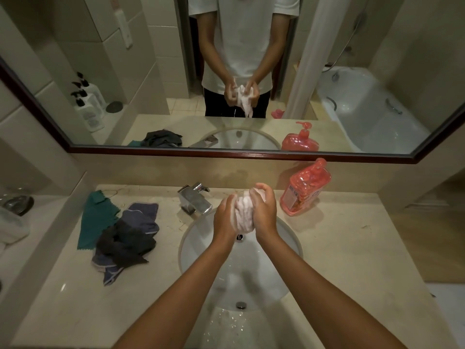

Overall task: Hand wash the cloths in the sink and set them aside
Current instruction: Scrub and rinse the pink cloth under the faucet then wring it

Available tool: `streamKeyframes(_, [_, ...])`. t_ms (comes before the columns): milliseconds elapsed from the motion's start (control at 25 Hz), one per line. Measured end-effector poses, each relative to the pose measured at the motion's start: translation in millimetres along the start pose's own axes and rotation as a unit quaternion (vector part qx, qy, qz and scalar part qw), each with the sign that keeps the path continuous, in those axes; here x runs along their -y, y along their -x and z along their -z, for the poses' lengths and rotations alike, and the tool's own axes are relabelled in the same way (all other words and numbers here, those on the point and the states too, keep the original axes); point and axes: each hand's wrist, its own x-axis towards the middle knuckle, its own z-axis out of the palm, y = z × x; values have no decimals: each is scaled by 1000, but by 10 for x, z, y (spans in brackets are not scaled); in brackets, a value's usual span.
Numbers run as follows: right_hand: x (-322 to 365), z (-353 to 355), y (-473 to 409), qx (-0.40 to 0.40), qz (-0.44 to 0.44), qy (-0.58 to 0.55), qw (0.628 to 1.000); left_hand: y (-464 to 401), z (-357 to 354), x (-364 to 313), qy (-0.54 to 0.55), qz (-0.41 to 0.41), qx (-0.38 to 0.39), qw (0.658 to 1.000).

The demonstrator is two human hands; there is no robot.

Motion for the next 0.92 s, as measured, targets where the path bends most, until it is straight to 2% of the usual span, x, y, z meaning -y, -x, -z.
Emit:
streamKeyframes(80, [-52, 33, 72, 26, 28, -48, 998, -24, 32, -31, -10, 61, 7, 998])
streamKeyframes(160, [-86, 76, 105, 33, 46, -93, 994, -39, 95, -75, -27, 123, 50, 991])
streamKeyframes(240, [-138, 129, 105, 55, 48, -115, 991, -54, 159, -118, 3, 186, 113, 976])
streamKeyframes(320, [-148, 194, 74, 73, 35, -127, 989, -64, 189, -120, 58, 193, 145, 969])
streamKeyframes(440, [-163, 259, -6, 55, 7, -100, 993, -110, 169, -88, 70, 86, 88, 990])
streamKeyframes(520, [-137, 252, -44, 20, -56, -93, 994, -120, 152, -80, 37, -17, 37, 998])
streamKeyframes(640, [-68, 221, -107, -21, -124, -72, 989, -84, 152, -79, -22, -147, 49, 988])
streamKeyframes(800, [70, 227, -164, 35, -178, -113, 977, -22, 162, -150, 14, -192, 141, 971])
streamKeyframes(920, [81, 226, -95, 16, -131, -114, 985, -58, 119, -259, -10, -178, 93, 980])
